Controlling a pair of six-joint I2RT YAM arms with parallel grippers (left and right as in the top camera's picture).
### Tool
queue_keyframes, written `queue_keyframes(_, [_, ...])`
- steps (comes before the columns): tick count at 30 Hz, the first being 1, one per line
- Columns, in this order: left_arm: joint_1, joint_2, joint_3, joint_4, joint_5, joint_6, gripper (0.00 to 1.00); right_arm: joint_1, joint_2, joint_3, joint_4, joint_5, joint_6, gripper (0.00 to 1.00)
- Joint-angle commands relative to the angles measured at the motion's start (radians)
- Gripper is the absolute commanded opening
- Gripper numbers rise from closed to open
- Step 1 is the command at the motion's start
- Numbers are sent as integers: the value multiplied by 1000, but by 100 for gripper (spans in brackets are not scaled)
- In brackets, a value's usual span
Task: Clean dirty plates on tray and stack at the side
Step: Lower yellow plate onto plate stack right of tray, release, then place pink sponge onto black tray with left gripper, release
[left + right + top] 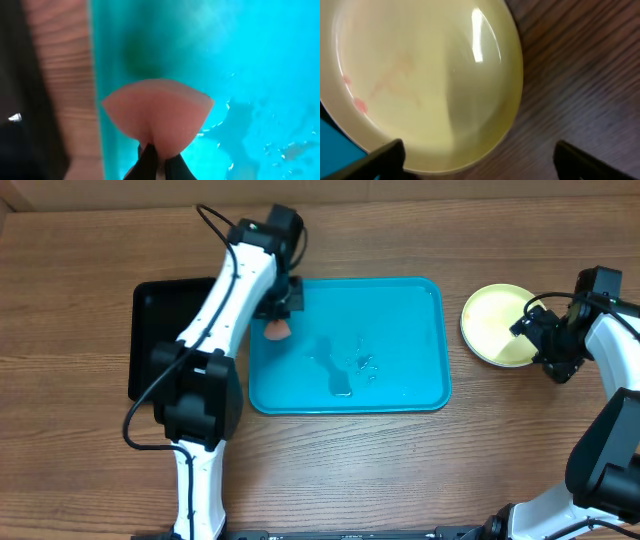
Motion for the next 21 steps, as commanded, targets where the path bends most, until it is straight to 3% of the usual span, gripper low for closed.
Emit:
queue_keyframes(1, [61,-10,165,-79,-1,21,4,-1,-6,109,-55,-20,-8,100])
queue_keyframes(9, [154,-19,362,-319,-92,56,4,53,-6,313,-234,-58,-120,100])
queue_keyframes(15, [199,-32,311,-325,35,142,4,141,-6,324,-237,-58,-132,100])
queue_keyframes(21, [208,-90,111,-325,-107,105,4,243,-6,324,-218,-53,-188,100])
